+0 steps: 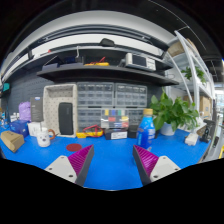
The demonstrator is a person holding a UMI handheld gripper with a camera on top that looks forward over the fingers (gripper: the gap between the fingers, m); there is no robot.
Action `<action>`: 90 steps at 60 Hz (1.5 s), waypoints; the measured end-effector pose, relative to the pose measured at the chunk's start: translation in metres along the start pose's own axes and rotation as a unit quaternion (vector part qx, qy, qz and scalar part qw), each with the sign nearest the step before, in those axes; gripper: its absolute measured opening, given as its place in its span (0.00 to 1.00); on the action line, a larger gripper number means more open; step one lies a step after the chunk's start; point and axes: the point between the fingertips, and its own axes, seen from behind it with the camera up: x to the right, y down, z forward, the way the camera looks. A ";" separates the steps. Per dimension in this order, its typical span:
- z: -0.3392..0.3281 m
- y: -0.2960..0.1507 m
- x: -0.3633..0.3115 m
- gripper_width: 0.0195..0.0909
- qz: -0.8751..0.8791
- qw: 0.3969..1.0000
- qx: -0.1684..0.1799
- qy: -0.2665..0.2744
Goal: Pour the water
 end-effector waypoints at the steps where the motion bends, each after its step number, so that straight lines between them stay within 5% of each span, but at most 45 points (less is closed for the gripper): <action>1: 0.000 0.000 0.010 0.84 0.000 1.000 0.003 0.004; 14: 0.035 -0.007 0.092 0.82 -0.019 0.999 0.023 0.029; 33: 0.121 0.014 0.106 0.81 0.007 0.999 -0.008 -0.046; 37: 0.130 0.009 0.100 0.74 0.019 0.997 0.000 -0.070; 38: 0.131 0.007 0.101 0.59 0.021 0.997 0.000 -0.072; 40: 0.134 0.005 0.103 0.45 0.021 0.997 0.003 -0.074; 52: 0.135 0.007 0.098 0.21 0.005 0.995 -0.003 -0.099; 71: 0.135 0.004 0.074 0.20 -0.093 0.993 -0.023 -0.065; 90: 0.167 -0.055 -0.088 0.20 -0.399 0.914 0.020 -0.067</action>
